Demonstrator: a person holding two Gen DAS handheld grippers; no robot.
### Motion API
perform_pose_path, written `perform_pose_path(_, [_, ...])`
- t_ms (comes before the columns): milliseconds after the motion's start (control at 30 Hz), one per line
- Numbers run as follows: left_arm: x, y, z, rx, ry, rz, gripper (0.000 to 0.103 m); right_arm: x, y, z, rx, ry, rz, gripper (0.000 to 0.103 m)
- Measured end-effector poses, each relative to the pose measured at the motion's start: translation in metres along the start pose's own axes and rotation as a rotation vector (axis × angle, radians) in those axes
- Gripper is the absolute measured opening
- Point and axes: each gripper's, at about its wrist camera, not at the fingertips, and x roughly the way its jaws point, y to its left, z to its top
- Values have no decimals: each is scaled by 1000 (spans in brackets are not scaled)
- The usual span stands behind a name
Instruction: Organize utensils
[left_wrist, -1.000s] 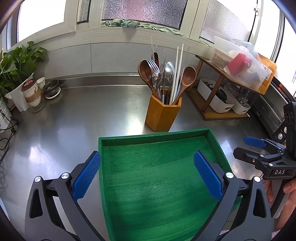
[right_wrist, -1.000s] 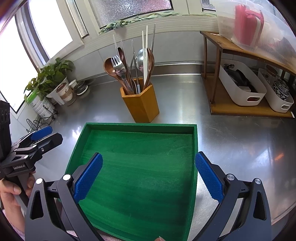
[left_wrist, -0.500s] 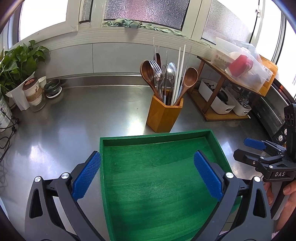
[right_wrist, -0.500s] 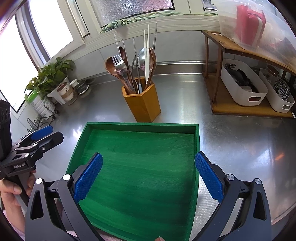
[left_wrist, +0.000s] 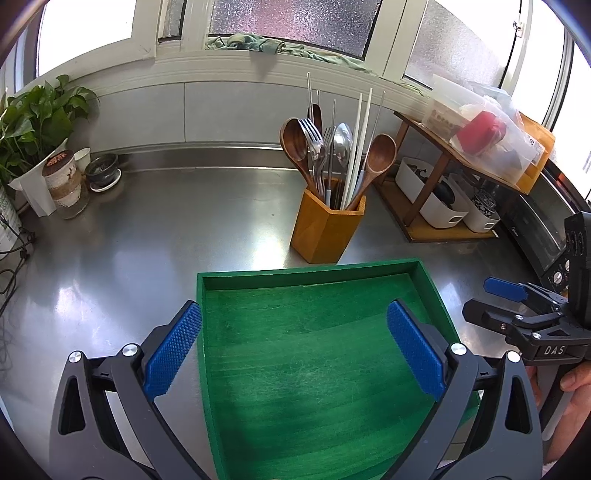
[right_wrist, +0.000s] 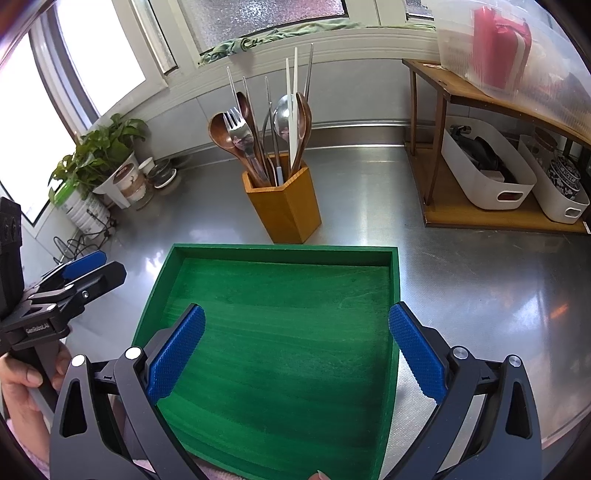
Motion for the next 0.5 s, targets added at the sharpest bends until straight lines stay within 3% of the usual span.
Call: perform_pose_path(500, [2,5,2,-24,-11,22,95,6,-1,2,4,16,-3,100])
